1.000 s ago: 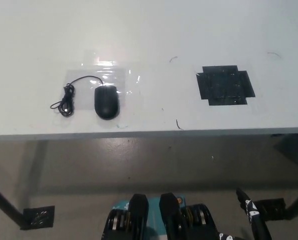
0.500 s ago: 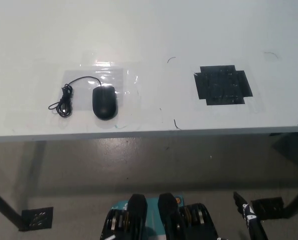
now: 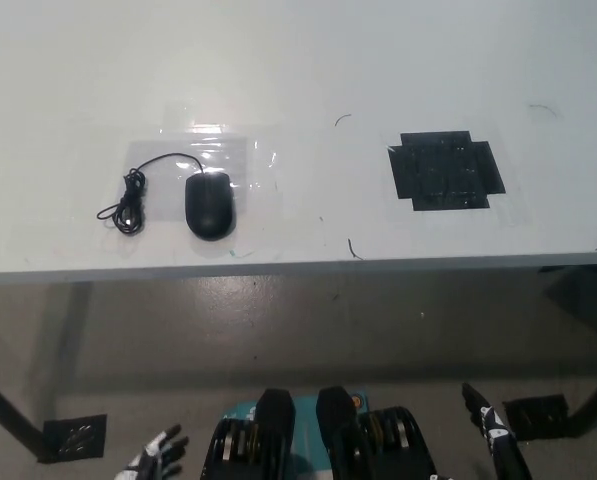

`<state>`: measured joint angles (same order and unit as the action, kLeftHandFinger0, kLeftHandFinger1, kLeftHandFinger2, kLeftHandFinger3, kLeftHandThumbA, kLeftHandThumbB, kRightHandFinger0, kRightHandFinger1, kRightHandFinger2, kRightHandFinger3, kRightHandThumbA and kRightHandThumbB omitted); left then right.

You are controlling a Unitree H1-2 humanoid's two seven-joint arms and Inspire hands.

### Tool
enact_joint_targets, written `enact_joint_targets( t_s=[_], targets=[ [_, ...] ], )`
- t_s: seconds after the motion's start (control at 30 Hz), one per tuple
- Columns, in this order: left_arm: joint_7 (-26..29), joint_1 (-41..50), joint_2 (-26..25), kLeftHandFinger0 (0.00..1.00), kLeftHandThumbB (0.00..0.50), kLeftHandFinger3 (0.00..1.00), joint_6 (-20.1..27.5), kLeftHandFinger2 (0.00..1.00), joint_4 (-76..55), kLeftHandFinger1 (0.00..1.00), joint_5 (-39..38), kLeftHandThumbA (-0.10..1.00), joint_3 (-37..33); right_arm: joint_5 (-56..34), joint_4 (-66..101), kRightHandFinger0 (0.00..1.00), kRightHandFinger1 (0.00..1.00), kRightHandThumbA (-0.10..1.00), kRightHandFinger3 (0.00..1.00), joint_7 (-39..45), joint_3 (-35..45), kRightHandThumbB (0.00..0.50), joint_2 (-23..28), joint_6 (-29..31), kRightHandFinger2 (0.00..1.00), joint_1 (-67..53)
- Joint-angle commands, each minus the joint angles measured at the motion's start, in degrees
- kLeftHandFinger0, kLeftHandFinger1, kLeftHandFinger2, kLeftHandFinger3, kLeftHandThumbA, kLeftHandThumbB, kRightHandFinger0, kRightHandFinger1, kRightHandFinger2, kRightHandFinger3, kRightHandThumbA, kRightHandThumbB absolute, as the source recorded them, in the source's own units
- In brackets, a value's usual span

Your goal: The robot uses left hand to click on the left button of the black mouse, which is placed on the left area of the table

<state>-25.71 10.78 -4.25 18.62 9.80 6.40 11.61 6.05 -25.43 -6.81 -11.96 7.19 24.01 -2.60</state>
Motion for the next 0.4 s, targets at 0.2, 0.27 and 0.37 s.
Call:
enact_joint_targets(
  t_s=[0.2, 0.27, 0.37],
  targets=[
    [11.95, -0.23, -0.99, 1.00, 0.310, 1.00, 8.31, 1.00, 0.47, 1.00, -0.52, 1.00, -2.52, -0.58, 0.85, 1.00, 1.00, 1.00, 1.00, -1.01, -0.85, 0.388, 0.06, 2.92, 1.00, 1.66],
    [12.46, -0.05, -1.34, 1.00, 0.320, 1.00, 8.31, 1.00, 0.45, 1.00, -0.48, 1.00, -3.22, -0.54, 0.85, 1.00, 1.00, 1.00, 1.00, -1.00, -0.91, 0.389, 0.12, 2.92, 1.00, 1.66],
    [13.20, 0.41, -1.60, 1.00, 0.328, 1.00, 8.31, 1.00, 0.51, 1.00, -0.53, 1.00, -3.89, -0.79, 1.00, 1.00, 1.00, 1.00, 1.00, -0.78, -0.95, 0.390, 0.09, 2.92, 1.00, 1.31]
  ],
)
